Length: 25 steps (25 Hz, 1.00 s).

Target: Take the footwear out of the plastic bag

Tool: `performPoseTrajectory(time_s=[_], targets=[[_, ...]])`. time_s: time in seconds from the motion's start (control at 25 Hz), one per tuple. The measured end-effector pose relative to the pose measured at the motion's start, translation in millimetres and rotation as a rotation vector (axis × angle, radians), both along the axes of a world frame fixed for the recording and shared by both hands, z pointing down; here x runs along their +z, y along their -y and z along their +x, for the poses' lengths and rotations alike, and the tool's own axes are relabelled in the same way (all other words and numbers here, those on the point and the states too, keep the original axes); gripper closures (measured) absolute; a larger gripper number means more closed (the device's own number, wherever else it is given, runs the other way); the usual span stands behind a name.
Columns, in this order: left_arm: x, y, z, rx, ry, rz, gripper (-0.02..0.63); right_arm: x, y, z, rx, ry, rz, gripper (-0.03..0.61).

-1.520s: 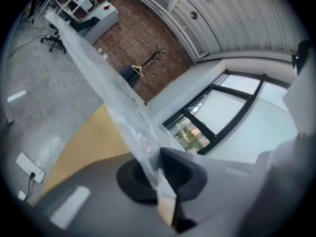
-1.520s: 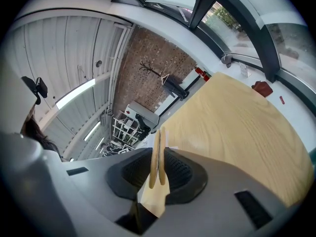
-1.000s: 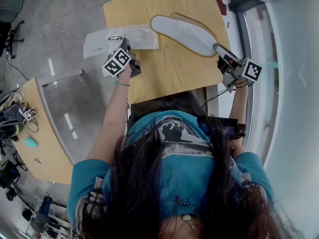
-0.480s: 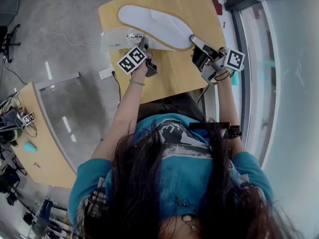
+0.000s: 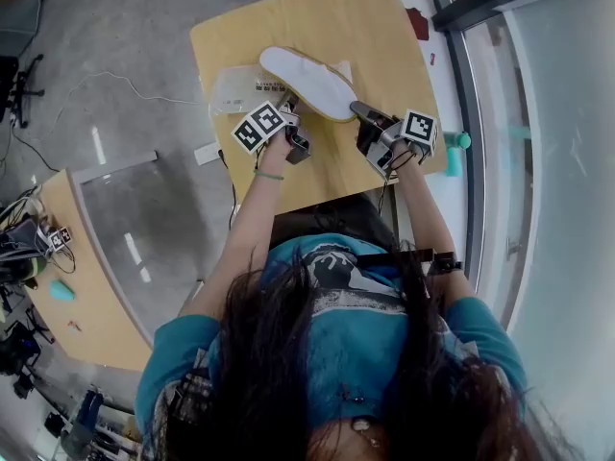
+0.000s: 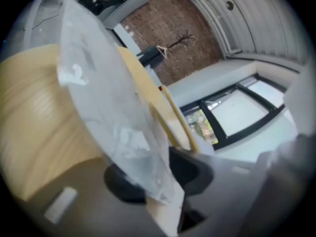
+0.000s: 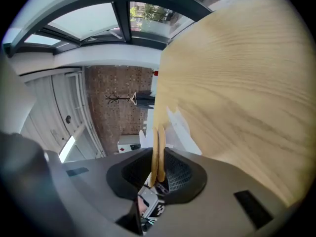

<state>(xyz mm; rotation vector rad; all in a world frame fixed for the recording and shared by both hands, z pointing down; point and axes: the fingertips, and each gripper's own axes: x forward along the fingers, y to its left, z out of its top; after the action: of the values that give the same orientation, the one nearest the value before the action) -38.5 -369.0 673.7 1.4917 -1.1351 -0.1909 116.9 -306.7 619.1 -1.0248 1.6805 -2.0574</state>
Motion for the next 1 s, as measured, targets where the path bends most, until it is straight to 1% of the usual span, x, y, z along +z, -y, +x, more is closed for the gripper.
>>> performPoseTrajectory(time_s=[0.08,0.12,0.16,0.24,0.32,0.4,0.48,0.52,0.64,0.72,0.84,0.92,1.0], targets=[[-1.5,-1.5,4.8,0.022,-0.045,-0.019,0.392,15.5,-1.4,6.4,0.025,-0.016,-0.041,0.505],[-2.0,-2.7,6.7,0.034,-0.049,-0.023,0.372,22.8,-2.7,8.6,0.024,-0.03,-0.056,0.505],[-2.1,-4.0,7.6,0.046,-0.036,-0.026,0.365,28.9,-3.6,10.2,0.017,-0.047,-0.066,0.505],[-1.1,-6.7,5.2,0.06,0.015,-0.041,0.365,37.9,-3.1,11.9,0.004,-0.086,-0.074,0.505],[-0.3,-10.5,0.0,0.063,0.05,-0.078,0.359,44.8,-1.1,13.1,-0.02,-0.158,-0.068,0.503],[-2.1,-16.7,-3.2,0.065,0.056,-0.124,0.332,48.5,0.9,13.8,-0.047,-0.235,-0.059,0.503],[-6.4,-25.5,-2.9,0.084,0.055,-0.15,0.293,49.6,3.1,14.4,-0.05,-0.27,-0.053,0.503],[-9.0,-30.8,-1.5,0.103,0.056,-0.151,0.293,50.2,3.9,14.4,-0.052,-0.279,-0.047,0.503],[-16.9,-46.9,5.9,0.186,0.067,-0.126,0.293,50.8,5.3,11.5,-0.088,-0.311,0.0,0.503],[-21.1,-55.6,10.4,0.232,0.072,-0.105,0.293,49.5,5.7,9.8,-0.129,-0.357,0.037,0.498],[-28.2,-61.1,11.9,0.265,0.095,-0.07,0.293,41.7,9.5,12.0,-0.183,-0.466,0.09,0.398],[-35.6,-61.7,11.7,0.281,0.115,-0.037,0.293,31.8,12.6,14.0,-0.206,-0.524,0.126,0.373],[-45.9,-63.1,11.3,0.292,0.129,0.001,0.293,18.9,13.4,14.1,-0.233,-0.556,0.168,0.368]])
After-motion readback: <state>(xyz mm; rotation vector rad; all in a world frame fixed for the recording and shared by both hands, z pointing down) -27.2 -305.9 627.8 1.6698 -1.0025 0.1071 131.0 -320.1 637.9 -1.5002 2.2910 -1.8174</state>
